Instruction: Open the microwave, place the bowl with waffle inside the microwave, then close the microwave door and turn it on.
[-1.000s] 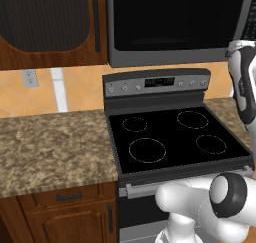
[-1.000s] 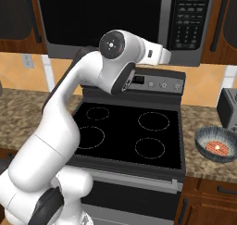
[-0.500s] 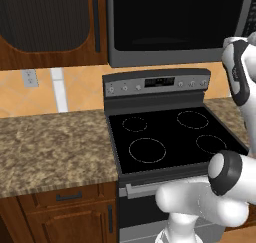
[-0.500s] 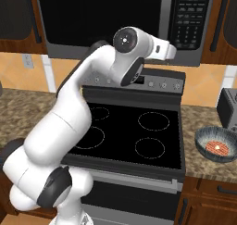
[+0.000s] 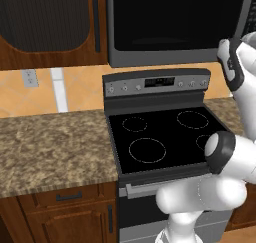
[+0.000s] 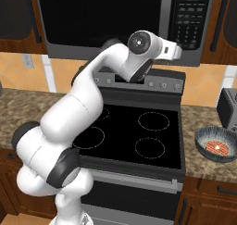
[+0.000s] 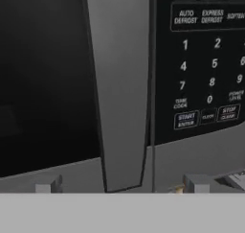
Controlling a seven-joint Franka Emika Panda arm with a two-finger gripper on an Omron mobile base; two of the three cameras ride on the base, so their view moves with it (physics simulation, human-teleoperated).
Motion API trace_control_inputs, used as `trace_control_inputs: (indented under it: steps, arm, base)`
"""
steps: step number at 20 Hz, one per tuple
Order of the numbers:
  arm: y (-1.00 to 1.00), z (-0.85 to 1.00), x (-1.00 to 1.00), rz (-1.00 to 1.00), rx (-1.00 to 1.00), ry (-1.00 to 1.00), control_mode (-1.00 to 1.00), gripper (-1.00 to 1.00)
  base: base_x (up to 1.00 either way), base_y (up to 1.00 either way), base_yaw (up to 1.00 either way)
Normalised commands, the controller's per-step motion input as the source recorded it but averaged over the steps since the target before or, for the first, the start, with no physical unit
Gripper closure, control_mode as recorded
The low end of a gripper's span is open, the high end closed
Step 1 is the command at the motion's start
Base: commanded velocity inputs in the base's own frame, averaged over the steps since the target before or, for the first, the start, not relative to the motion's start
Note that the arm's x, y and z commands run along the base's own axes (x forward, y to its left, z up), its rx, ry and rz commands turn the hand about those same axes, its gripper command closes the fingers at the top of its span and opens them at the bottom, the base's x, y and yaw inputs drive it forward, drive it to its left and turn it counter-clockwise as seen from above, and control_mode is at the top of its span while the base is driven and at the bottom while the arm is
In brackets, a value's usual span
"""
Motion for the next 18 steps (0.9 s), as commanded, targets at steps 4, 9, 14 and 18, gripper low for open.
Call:
trace_control_inputs:
  steps: [4,9,14,18]
  arm:
    - [-0.12,-0.08,0.66,0.05,0.00,0.00,-1.00,-1.00]
    - [-0.17,-0.16,0.71,0.06,0.01,-0.03,-1.00,-1.00]
    - [-0.05,-0.43,0.88,0.07,0.00,-0.09,-1.00,-1.00]
    - [0.42,-0.90,0.91,0.05,-0.02,-0.21,-1.00,1.00]
  base:
    - [0.00,0.00,0.00]
    - [0.00,0.00,0.00]
    - [0.00,0.00,0.00]
    - [0.00,0.00,0.00]
